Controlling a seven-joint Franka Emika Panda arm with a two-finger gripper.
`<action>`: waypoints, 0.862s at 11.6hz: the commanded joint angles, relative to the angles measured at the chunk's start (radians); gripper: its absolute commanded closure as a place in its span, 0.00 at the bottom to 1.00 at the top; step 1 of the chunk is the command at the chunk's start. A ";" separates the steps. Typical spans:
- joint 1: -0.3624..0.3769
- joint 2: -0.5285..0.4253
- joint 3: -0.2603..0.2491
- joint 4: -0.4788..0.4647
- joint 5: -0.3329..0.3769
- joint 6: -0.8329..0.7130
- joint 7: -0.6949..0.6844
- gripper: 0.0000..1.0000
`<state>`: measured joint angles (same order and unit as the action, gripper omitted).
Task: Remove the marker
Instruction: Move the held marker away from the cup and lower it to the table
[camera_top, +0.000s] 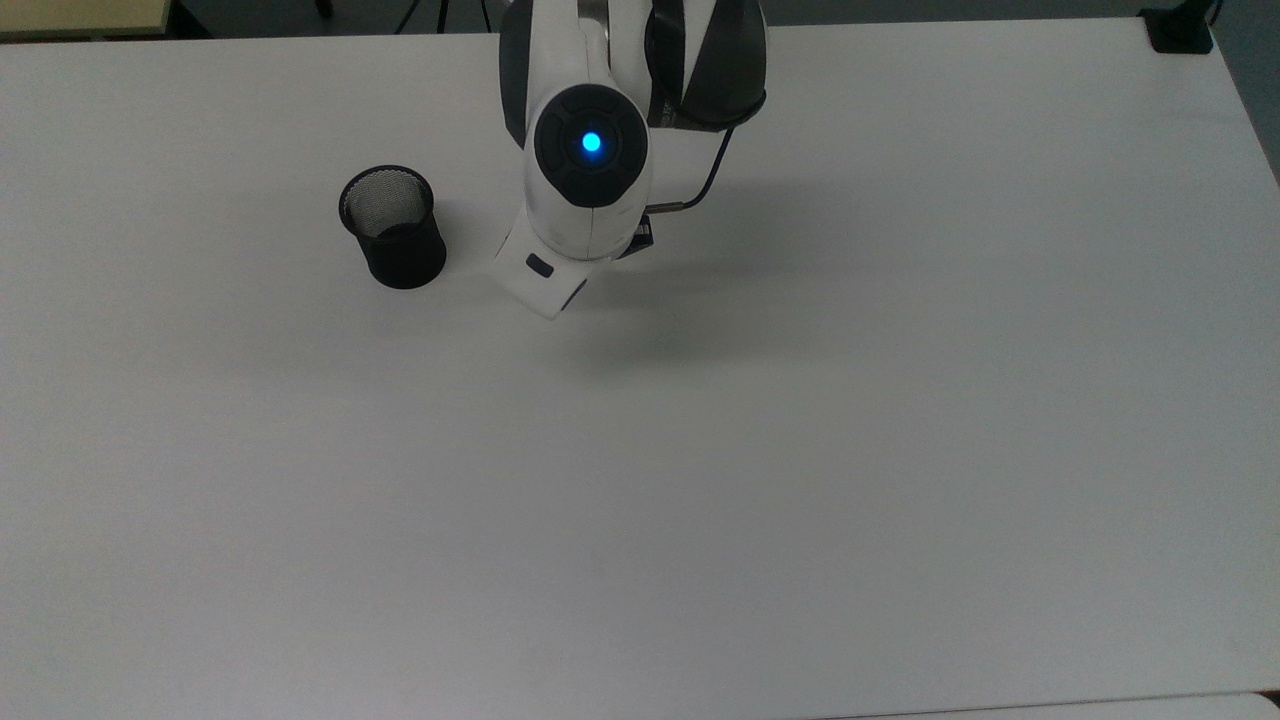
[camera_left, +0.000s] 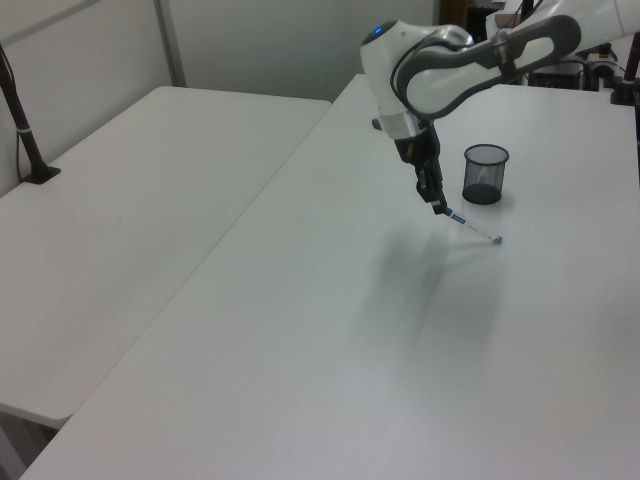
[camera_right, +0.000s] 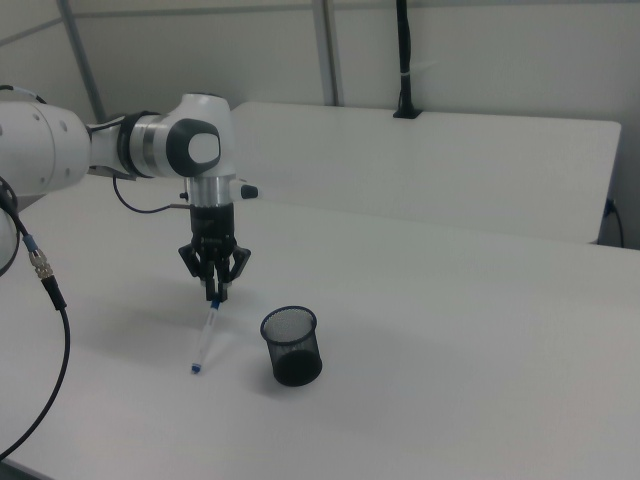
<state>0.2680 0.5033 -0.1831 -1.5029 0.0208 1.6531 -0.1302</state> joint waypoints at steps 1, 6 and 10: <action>0.020 0.049 -0.002 0.007 -0.005 -0.021 0.015 0.54; 0.010 -0.033 -0.004 0.010 -0.027 -0.015 0.033 0.20; -0.085 -0.268 -0.004 -0.002 -0.035 -0.030 0.100 0.00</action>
<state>0.2322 0.3914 -0.1915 -1.4531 -0.0040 1.6510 -0.0645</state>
